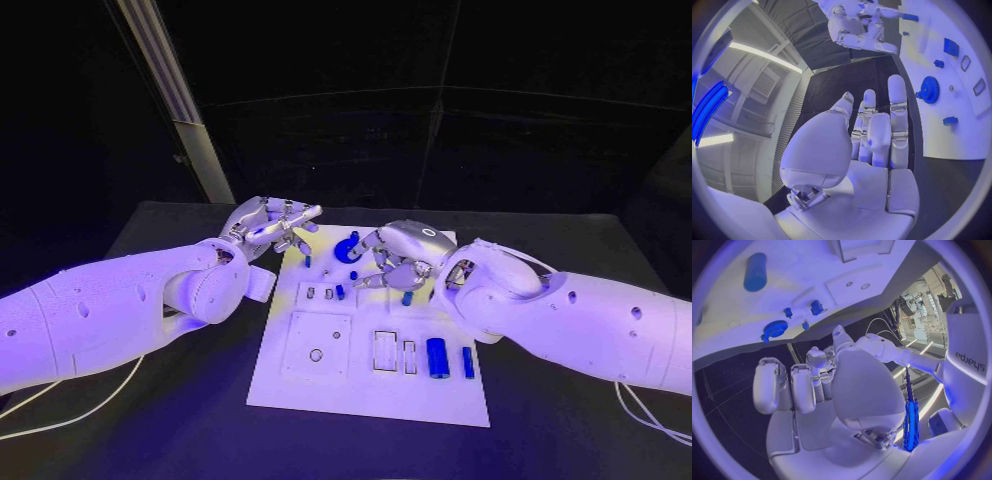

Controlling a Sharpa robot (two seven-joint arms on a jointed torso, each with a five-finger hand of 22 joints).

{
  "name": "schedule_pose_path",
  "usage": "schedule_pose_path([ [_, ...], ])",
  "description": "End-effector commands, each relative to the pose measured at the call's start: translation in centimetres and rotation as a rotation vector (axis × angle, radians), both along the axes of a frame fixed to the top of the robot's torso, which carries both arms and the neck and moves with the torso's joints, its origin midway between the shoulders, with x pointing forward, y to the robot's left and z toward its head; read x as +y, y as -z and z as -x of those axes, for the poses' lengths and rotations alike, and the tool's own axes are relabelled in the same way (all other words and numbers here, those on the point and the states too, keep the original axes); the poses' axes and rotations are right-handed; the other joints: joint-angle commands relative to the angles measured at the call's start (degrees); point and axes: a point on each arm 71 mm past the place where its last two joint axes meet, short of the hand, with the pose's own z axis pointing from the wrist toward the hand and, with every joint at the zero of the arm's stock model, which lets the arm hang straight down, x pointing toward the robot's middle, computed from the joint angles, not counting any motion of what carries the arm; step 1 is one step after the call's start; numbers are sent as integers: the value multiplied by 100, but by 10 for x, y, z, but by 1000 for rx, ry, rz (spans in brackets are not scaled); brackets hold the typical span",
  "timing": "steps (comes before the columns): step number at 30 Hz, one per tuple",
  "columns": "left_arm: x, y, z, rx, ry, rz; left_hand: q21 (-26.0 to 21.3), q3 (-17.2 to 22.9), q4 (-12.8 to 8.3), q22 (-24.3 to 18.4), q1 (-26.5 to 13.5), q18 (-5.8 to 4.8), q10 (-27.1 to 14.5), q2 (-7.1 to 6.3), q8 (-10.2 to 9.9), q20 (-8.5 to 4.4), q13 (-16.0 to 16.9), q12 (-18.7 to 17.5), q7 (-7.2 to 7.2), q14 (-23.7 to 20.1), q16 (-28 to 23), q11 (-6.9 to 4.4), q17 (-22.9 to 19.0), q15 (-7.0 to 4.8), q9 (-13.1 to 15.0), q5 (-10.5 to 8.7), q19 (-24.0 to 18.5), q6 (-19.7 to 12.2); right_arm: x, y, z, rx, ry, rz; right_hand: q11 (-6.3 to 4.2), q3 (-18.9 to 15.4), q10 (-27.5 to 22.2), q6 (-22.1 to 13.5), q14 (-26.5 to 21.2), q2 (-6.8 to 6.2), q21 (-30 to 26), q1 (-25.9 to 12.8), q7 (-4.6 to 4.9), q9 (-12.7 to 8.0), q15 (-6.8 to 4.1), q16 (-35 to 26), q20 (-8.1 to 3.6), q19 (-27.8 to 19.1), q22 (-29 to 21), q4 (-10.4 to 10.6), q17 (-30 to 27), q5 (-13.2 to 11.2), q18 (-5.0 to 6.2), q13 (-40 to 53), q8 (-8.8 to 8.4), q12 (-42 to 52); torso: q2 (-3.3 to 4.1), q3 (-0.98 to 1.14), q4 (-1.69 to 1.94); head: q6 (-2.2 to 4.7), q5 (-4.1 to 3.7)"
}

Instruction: Assemble the parts on the task board

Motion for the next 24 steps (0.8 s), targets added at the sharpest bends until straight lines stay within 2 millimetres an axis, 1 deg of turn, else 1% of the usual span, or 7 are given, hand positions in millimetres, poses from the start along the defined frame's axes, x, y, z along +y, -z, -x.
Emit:
schedule_pose_path([
  [1,-3,3,-3,95,141,-250,1239,-99,193,1435,-270,-128,189,42,81,-80,413,470,-64,494,1171,-92,1247,-57,48,8,312,102,-18,-20,-5,152,-46,-251,-11,28,-152,23,205,54,-104,142,7,-4,-8,-137,-13,-108,-197,-83,-188,54,105,-211,4,-244,-51,7,-28,-19,41],
  [5,-3,1,-4,187,235,-456,2208,-392,533,2491,-699,-217,-100,13,403,-145,1564,1711,-149,474,1659,-187,1797,-68,256,-19,188,242,-50,-34,-19,253,25,-358,-33,5,-558,77,11,124,-519,179,-11,-3,-31,-639,-37,-478,-912,-108,-885,91,240,-1009,13,-1156,-111,25,-37,-59,69],
  [9,-6,-2,-5,253,312,-681,2919,-873,775,3280,-918,-258,-702,183,922,-170,3321,3474,-240,519,1899,-154,2092,-112,690,-71,11,53,-81,-40,-29,310,115,-448,-36,9,-770,127,-497,190,-1833,232,6,-6,-31,-1999,-44,-1467,-2860,-120,-2434,104,568,-1731,24,-1970,-164,35,-35,-95,95],
  [11,-8,-3,-6,284,337,-778,3210,-957,775,3703,-885,-342,-683,202,1054,-132,3591,3747,-225,557,2009,-183,2230,-131,794,-91,120,18,-92,-43,-31,314,147,-472,86,61,-1189,81,-1240,222,-2664,285,74,-14,90,-3201,40,-2109,-3826,-115,-3648,98,678,-2094,-1,-2464,-179,50,-42,-131,111],
  [14,-12,-6,-8,306,356,-877,3920,-993,734,4767,-704,-504,-514,312,1341,-160,4279,4436,-264,605,2149,-212,2409,-161,1025,-88,520,-54,-105,-45,-33,314,182,-493,138,90,-1068,99,-1423,205,-3146,300,108,-7,158,-3669,140,-2120,-4136,-123,-3893,88,713,-2663,20,-2833,-185,62,-49,-155,134],
  [22,-26,-12,-18,327,337,-1058,4230,-1088,779,5264,-718,-584,-502,362,1858,-179,4653,4813,-302,605,2149,-279,2409,-189,1523,-65,660,-248,-118,-47,-36,301,231,-507,125,72,-901,112,-1313,169,-3418,239,109,-7,142,-3850,125,-1888,-4341,-115,-3890,98,706,-3114,33,-2984,-197,76,-58,-219,186],
  [24,-31,-12,-19,338,323,-1085,4551,-1199,774,5839,-846,-691,-445,371,2018,-200,4787,4949,-331,605,2149,-302,2409,-208,1686,-68,898,-293,-119,-48,-37,287,245,-512,171,-32,-971,28,-1342,80,-3480,84,148,-22,176,-3898,139,-1879,-4381,-44,-3903,156,694,-3178,-5,-3020,-184,64,-70,-238,208],
])
